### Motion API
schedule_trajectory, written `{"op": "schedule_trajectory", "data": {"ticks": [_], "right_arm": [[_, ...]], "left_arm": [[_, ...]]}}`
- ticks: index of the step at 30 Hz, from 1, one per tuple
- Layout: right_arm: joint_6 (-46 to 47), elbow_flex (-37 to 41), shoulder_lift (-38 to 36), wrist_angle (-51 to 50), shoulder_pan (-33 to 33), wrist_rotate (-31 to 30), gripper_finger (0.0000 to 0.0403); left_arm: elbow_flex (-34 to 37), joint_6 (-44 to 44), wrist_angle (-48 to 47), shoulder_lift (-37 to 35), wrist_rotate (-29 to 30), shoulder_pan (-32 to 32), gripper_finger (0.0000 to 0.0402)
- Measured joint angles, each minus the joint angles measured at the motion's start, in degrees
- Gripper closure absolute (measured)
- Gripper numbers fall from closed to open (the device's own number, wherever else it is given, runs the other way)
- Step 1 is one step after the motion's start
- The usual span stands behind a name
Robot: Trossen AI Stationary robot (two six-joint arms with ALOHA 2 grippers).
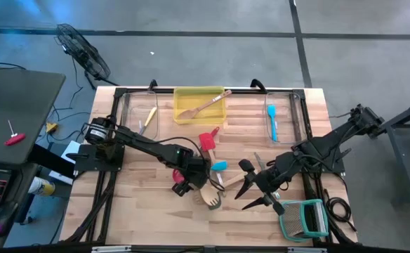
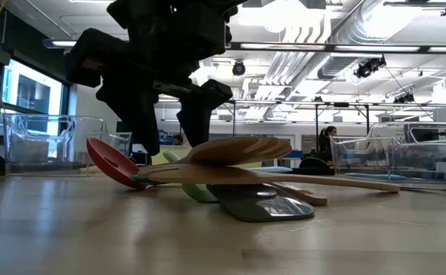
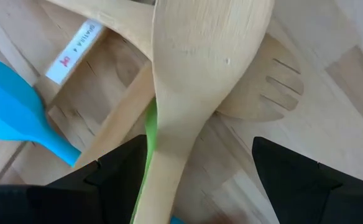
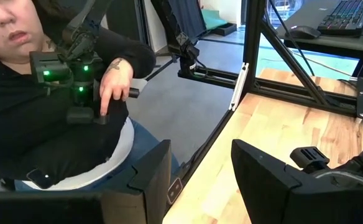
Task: Pick & Place Kitchen Items
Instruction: Put the wooden serving spoon into the yellow bin
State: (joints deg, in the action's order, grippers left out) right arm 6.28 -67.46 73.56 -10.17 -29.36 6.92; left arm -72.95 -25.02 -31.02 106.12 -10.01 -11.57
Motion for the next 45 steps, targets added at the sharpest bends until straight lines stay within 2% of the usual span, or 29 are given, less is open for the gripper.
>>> {"op": "schedule_trajectory", "data": {"ticks": [8, 19, 41, 45], "right_arm": [[0.14, 0.0, 0.01, 0.11, 0.0, 0.0, 0.0242], [-0.02, 0.02, 3.89, 0.59, 0.23, 0.04, 0.0242], [-0.5, 0.02, 3.85, 1.89, 0.39, -0.83, 0.0242], [-0.5, 0.02, 3.85, 1.89, 0.39, -0.83, 0.0242]], "left_arm": [[-0.02, -0.16, 0.54, 0.83, -1.16, 0.82, 0.0115], [0.0, -0.8, -0.2, 0.88, -1.86, 2.21, 0.0115], [0.0, -1.72, -0.33, 0.92, -1.43, 2.25, 0.0115], [1.45, -1.69, 1.94, 0.97, -1.96, 2.25, 0.0115]]}}
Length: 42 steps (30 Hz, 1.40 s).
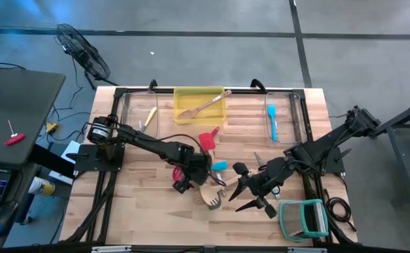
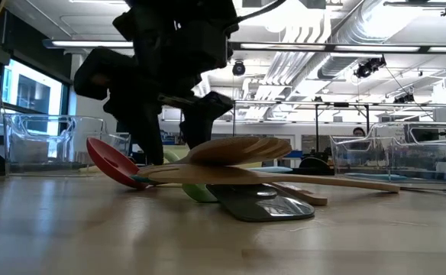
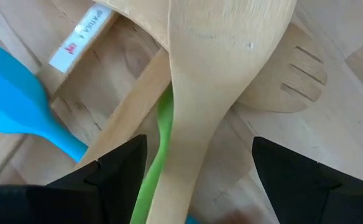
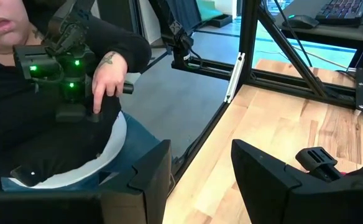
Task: Pick & Place Kitchen Items
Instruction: Put the wooden serving spoon into the yellow bin
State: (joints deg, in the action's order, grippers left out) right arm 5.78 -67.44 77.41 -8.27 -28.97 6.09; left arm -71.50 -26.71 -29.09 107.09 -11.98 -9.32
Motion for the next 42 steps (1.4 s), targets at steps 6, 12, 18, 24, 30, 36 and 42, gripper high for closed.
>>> {"op": "schedule_trajectory", "data": {"ticks": [6, 12, 18, 24, 30, 36, 42], "right_arm": [[-0.02, 0.0, 0.0, 0.0, 0.0, 0.0, 0.0242], [-0.02, 0.0, 0.0, 0.24, 0.0, 0.0, 0.0242], [-0.02, 0.0, 0.0, 0.37, 0.0, 0.0, 0.0242], [-0.51, 0.0, -0.02, 0.39, 0.25, 0.02, 0.0242], [-1.55, 0.0, -0.02, 0.37, 0.26, -0.05, 0.0242], [-1.55, 0.0, -0.02, 0.37, 0.26, -0.22, 0.0242], [-1.55, 0.0, -0.02, 0.37, 0.26, -0.22, 0.0242]], "left_arm": [[0.32, 0.12, 0.6, 0.05, -0.58, 0.0, 0.0115], [0.32, 0.08, 0.12, 0.05, -0.26, 1.32, 0.0115], [0.39, 0.01, 0.28, 1.01, -0.32, 1.84, 0.0115], [0.43, -0.01, 0.85, 1.98, -0.92, 1.84, 0.0116], [0.39, -0.01, 0.64, 1.96, -0.93, 1.84, 0.0157], [0.39, -0.03, 0.64, 1.95, -1.04, 1.88, 0.0227], [0.36, -0.55, 0.93, 1.93, -1.26, 1.9, 0.0289]]}}
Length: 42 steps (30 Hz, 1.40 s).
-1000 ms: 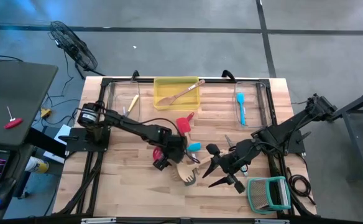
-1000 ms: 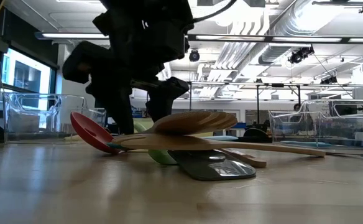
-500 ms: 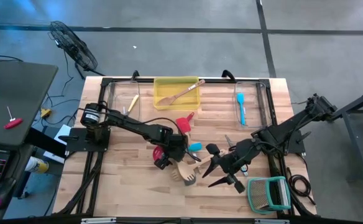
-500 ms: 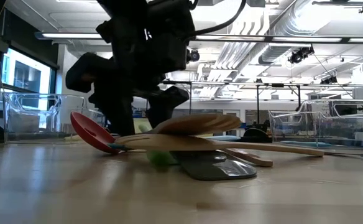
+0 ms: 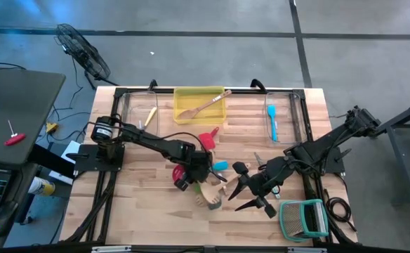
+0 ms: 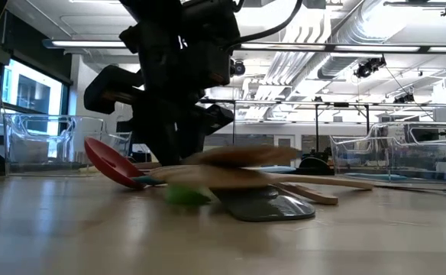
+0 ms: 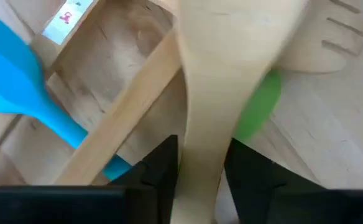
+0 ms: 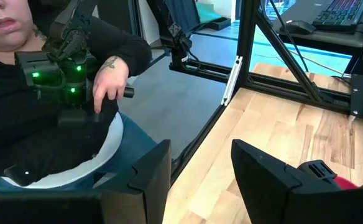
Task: Pick & Place Kitchen Items
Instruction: Put the wooden serving spoon into the yellow bin
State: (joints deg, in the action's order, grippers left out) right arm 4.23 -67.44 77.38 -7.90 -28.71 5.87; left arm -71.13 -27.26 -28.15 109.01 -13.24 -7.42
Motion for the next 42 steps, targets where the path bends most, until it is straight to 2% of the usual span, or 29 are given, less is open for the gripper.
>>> {"op": "schedule_trajectory", "data": {"ticks": [5, 26, 34, 42], "right_arm": [[0.0, 0.0, 0.0, -0.02, 0.0, 0.0, 0.0242], [-0.71, 0.0, 0.0, -0.09, 0.0, -0.02, 0.0242], [-1.07, 0.0, 0.0, -0.09, 0.0, -0.02, 0.0243], [-1.07, 0.0, -0.02, -0.17, 0.0, -0.02, 0.0245]], "left_arm": [[-0.02, -0.07, -0.17, -0.02, -0.07, 0.03, 0.0316], [-0.09, 0.5, -0.76, -0.11, 0.21, -0.06, 0.0311], [-2.54, 0.89, -5.53, -0.66, 4.48, -0.61, 0.0311], [-2.8, 0.72, -5.71, -0.66, 5.25, -0.98, 0.0311]]}}
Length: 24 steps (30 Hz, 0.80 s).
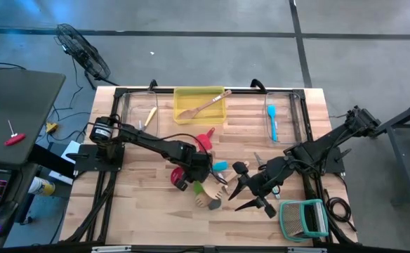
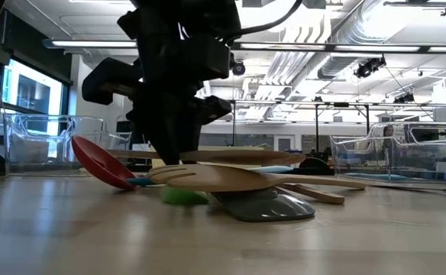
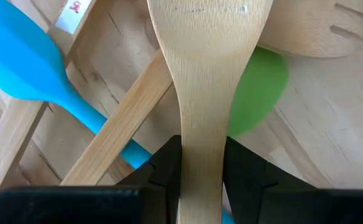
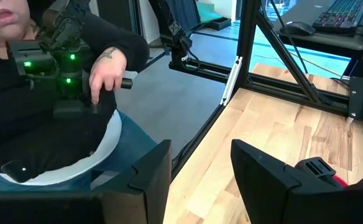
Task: Pick & Place Kitchen Items
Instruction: Put the wooden serving spoon into the yellow bin
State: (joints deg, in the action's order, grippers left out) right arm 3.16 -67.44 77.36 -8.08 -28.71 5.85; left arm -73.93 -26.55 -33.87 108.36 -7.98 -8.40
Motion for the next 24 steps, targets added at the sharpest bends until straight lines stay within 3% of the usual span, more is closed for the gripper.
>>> {"op": "schedule_trajectory", "data": {"ticks": [5, 17, 24], "right_arm": [[0.02, 0.0, 0.0, -0.04, 0.0, 0.0, 0.0245], [0.24, 0.0, 0.0, 2.66, -0.2, -0.38, 0.0245], [0.17, -0.02, -3.52, 5.44, -2.61, -0.44, 0.0245]], "left_arm": [[-1.37, 0.63, -1.91, 0.0, 1.26, -0.08, 0.0312], [-12.33, 4.95, -18.33, 0.0, 17.51, -3.4, 0.0317], [-16.83, 14.44, -29.96, 0.0, 28.14, -3.21, 0.0317]]}}
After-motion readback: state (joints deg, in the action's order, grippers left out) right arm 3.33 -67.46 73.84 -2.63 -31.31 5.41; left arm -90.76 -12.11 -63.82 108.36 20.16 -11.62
